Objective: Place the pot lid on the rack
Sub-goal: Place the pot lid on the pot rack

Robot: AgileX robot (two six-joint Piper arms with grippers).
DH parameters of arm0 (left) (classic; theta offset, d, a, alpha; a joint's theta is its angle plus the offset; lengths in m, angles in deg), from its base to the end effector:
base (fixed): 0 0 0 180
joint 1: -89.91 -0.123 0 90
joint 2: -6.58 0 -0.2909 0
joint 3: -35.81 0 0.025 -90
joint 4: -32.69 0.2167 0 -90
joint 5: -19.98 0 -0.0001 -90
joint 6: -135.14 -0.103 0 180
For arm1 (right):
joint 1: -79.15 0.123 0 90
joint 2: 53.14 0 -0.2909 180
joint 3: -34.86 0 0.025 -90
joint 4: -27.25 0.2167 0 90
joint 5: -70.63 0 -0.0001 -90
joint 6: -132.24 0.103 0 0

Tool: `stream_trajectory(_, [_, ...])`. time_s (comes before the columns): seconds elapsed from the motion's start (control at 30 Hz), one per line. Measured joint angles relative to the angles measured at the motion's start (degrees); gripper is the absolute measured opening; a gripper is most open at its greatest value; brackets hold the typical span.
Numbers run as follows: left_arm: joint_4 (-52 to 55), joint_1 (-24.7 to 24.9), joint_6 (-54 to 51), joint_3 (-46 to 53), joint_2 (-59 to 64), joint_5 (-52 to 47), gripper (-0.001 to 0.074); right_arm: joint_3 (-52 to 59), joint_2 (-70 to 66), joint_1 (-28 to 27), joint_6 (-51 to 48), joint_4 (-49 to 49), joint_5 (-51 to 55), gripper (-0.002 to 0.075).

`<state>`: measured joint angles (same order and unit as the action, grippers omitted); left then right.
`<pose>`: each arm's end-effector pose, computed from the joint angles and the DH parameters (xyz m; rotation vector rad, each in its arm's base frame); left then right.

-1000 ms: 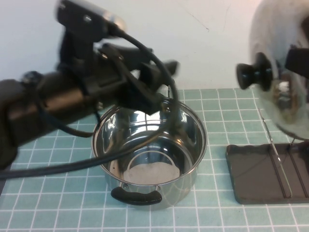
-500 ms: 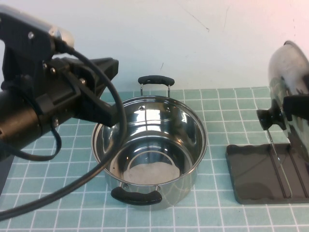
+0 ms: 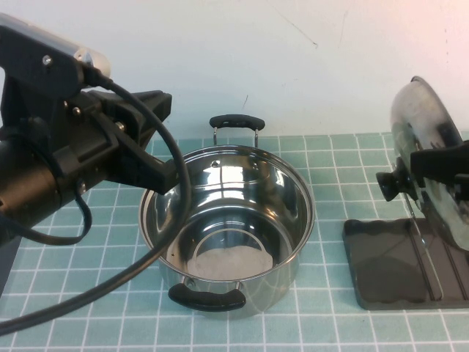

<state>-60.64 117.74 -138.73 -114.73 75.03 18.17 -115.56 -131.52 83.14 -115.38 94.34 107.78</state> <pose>0.1870 -0.1025 0.3745 0.4448 1.6632 -0.3806 0.2213 0.0729 0.3165 -0.5082 2.0577 0.6207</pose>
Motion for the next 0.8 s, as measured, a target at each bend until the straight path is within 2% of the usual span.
stream_trajectory(0.37, [0.00,0.00,-0.81,0.00,0.00,0.59,0.0001,0.00,0.00,0.00,4.11,-5.83,0.34,0.0103])
stream_trajectory(0.63, [0.00,0.00,-1.29,0.00,0.00,0.77,-0.0001,0.00,0.00,-0.10,5.12,-7.84,0.59,0.0284])
stream_trajectory(0.8, [0.00,0.00,-1.59,0.00,0.00,2.70,-0.0001,-0.24,1.57,-2.13,5.22,-8.79,1.07,0.0325])
